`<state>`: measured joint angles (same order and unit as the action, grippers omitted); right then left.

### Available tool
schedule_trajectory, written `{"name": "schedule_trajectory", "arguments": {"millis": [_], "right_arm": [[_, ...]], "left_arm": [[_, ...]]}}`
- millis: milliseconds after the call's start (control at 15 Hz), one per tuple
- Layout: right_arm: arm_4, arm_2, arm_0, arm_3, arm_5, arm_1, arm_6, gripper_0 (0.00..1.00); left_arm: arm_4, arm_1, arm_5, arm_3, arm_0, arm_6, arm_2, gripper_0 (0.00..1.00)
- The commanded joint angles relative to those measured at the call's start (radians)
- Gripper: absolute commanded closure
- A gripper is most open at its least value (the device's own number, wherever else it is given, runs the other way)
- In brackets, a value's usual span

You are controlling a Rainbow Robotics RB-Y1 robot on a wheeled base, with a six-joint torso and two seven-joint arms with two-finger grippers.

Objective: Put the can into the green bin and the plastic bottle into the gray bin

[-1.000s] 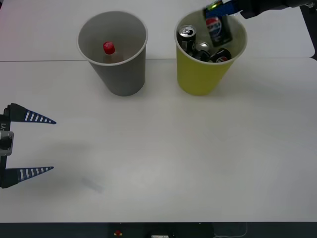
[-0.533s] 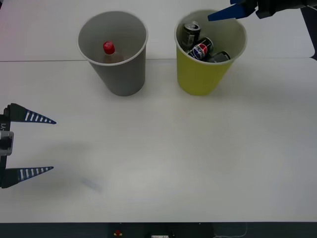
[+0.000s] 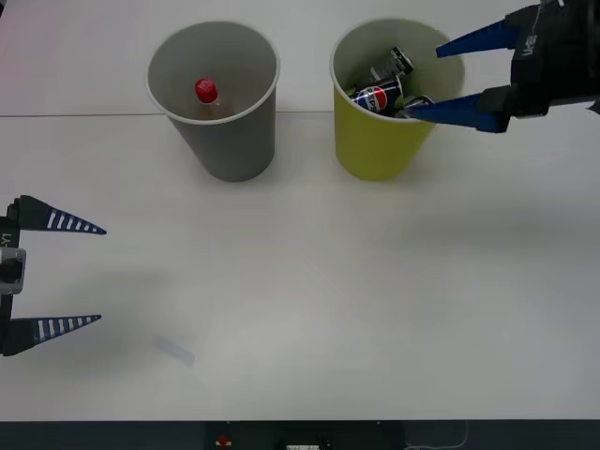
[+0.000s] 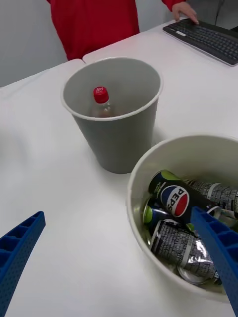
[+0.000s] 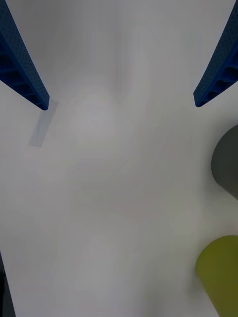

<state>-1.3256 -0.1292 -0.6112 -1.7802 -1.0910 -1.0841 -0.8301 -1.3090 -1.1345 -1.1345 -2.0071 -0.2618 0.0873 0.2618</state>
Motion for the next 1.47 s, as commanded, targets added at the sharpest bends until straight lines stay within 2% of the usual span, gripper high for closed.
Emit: {"name": "schedule_trajectory", "arguments": {"millis": [67, 267, 467, 733, 1067, 1200, 1467], "right_arm": [[0.048, 0.069, 0.145, -0.101, 0.002, -0.019, 0.105, 0.00], [0.097, 0.141, 0.307, -0.191, 0.002, -0.040, 0.224, 0.00], [0.108, 0.204, 0.446, -0.259, 0.002, -0.046, 0.328, 0.00], [0.117, 0.243, 0.588, -0.297, -0.003, -0.051, 0.463, 0.00], [0.126, 0.263, 0.691, -0.298, -0.003, -0.040, 0.594, 0.00], [0.126, 0.267, 0.711, -0.298, -0.003, -0.019, 0.598, 0.00], [0.066, 0.269, 0.726, -0.298, -0.006, 0.032, 0.602, 0.00]], "left_arm": [[0.000, 0.000, 0.000, 0.000, 0.000, 0.000, 0.000, 0.00], [0.000, 0.000, 0.000, 0.000, 0.000, 0.000, 0.000, 0.00], [0.000, 0.000, 0.000, 0.000, 0.000, 0.000, 0.000, 0.00], [0.000, 0.000, 0.000, 0.000, 0.000, 0.000, 0.000, 0.00], [0.000, 0.000, 0.000, 0.000, 0.000, 0.000, 0.000, 0.00], [0.000, 0.000, 0.000, 0.000, 0.000, 0.000, 0.000, 0.00], [0.000, 0.000, 0.000, 0.000, 0.000, 0.000, 0.000, 0.00]]}}
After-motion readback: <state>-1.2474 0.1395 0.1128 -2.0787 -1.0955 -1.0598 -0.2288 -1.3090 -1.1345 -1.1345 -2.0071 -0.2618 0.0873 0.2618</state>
